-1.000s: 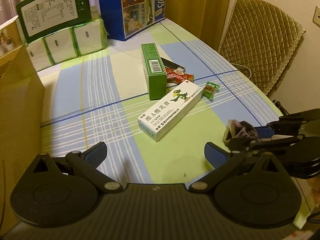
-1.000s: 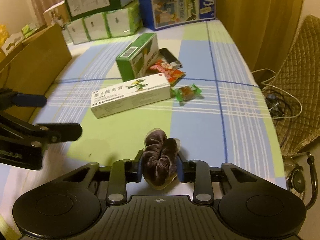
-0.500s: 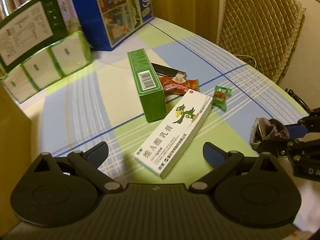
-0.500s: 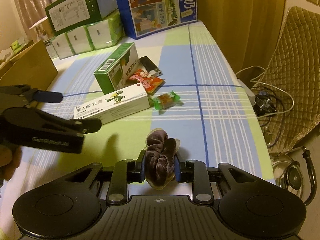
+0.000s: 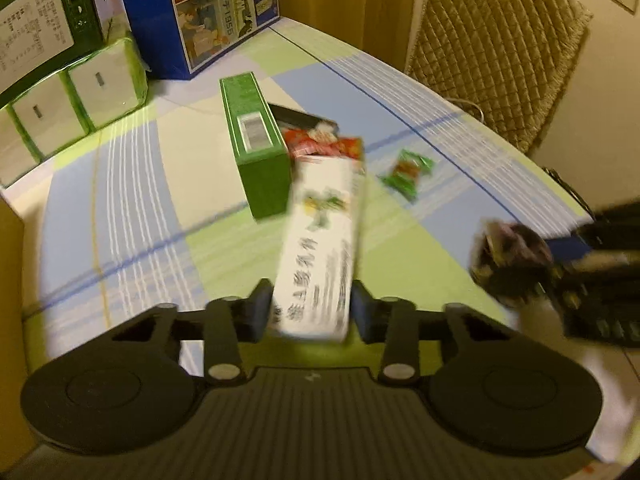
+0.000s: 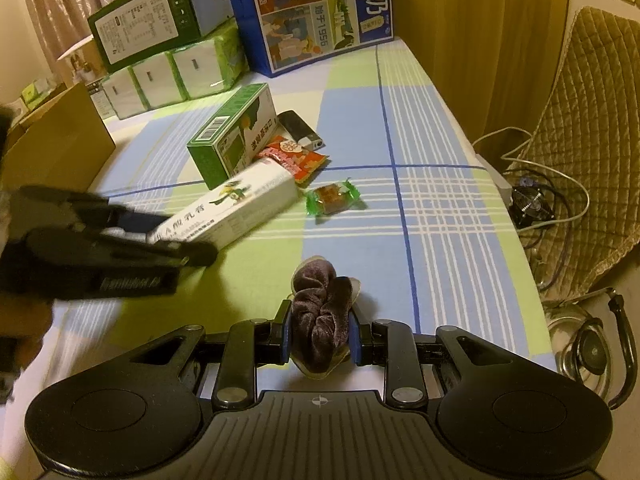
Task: Organize objects
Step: 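Lift the scrunchie with right tool while left tool grasps the white parrot ointment box, then carry the ointment box and scrunchie in both tools over the cardboard box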
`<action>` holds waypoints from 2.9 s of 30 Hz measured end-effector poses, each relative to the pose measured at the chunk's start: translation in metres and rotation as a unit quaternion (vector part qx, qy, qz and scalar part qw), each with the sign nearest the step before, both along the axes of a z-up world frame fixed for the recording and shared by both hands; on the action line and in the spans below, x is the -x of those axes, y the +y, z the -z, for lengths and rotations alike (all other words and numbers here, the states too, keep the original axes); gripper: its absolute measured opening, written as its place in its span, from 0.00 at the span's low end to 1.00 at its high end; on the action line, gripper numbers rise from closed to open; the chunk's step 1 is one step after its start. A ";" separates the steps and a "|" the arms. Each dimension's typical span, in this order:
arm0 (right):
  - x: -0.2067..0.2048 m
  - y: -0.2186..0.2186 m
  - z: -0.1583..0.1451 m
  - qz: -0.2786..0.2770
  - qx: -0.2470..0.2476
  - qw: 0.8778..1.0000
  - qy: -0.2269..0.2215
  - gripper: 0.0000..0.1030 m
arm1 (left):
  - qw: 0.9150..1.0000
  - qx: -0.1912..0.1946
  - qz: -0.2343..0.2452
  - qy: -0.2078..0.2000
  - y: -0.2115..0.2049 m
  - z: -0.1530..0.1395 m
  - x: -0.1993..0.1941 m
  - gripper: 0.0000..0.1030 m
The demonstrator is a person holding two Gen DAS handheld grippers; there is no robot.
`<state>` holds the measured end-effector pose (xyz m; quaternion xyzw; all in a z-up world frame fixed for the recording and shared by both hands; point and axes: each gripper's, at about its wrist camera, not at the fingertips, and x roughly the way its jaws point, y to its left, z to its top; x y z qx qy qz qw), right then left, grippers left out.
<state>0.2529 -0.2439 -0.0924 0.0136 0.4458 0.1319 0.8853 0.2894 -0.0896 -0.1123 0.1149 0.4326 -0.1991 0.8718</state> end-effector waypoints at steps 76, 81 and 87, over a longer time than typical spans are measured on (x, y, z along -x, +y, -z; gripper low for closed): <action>0.180 0.152 -0.147 -0.131 -0.037 0.988 -0.074 0.23 | 0.986 0.016 -0.141 -0.083 0.158 -0.169 0.248 0.32; 0.188 0.180 -0.149 -0.159 -0.038 0.983 -0.078 0.23 | 0.981 0.012 -0.171 -0.087 0.188 -0.175 0.263 0.32; 0.195 0.209 -0.152 -0.189 -0.035 0.978 -0.083 0.23 | 0.975 0.008 -0.202 -0.092 0.217 -0.182 0.275 0.32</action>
